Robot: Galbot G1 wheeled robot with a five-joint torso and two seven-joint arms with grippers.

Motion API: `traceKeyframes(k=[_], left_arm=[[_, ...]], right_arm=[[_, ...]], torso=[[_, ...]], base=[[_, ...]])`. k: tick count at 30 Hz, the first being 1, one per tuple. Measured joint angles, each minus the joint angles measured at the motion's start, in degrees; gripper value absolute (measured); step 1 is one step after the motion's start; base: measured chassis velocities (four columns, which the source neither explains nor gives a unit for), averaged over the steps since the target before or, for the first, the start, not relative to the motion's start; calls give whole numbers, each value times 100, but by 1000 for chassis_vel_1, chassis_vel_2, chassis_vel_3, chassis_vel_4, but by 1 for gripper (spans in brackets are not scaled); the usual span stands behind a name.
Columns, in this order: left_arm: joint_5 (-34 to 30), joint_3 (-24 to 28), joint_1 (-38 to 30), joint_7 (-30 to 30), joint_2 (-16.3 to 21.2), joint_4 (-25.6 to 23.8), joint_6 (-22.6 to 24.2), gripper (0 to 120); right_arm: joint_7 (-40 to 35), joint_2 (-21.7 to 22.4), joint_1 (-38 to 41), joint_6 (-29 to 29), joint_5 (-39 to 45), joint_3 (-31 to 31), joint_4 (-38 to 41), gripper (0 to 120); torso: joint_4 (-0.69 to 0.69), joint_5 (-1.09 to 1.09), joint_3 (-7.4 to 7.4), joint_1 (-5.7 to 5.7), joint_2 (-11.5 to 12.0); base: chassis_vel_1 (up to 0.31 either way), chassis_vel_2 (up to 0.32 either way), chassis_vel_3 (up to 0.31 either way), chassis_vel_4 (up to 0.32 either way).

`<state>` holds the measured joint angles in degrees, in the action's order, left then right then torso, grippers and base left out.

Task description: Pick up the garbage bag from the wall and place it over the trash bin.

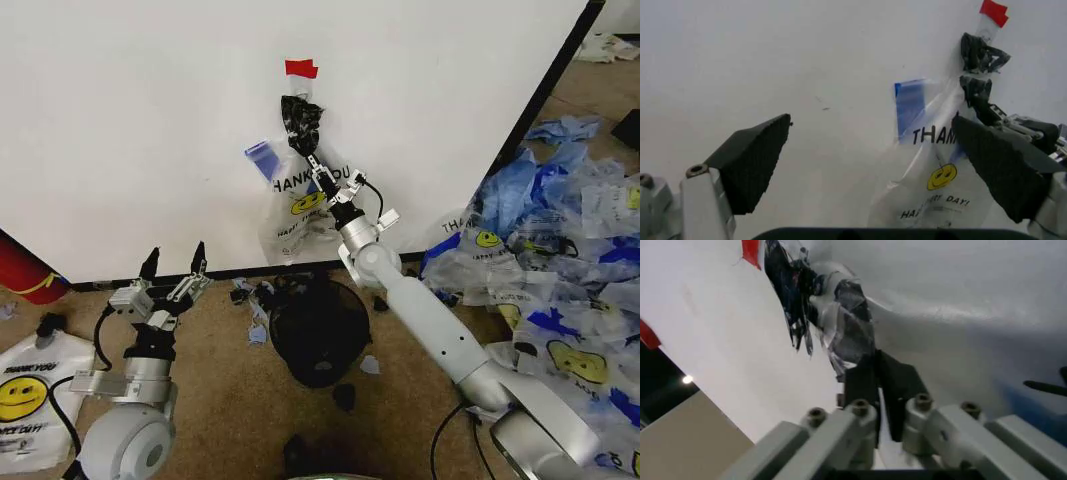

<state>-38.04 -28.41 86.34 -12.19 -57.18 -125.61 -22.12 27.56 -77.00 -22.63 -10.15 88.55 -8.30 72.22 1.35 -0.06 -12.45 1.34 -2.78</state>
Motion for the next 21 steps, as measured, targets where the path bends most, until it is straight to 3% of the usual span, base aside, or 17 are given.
traceKeyframes(k=[21], left_arm=[[48, 27, 6, -11, 4, -4, 14, 96]], right_arm=[[-61, 78, -355, -37, -40, 40, 247, 0]], torso=[[0, 0, 0, 0, 0]], base=[[0, 0, 0, 0]])
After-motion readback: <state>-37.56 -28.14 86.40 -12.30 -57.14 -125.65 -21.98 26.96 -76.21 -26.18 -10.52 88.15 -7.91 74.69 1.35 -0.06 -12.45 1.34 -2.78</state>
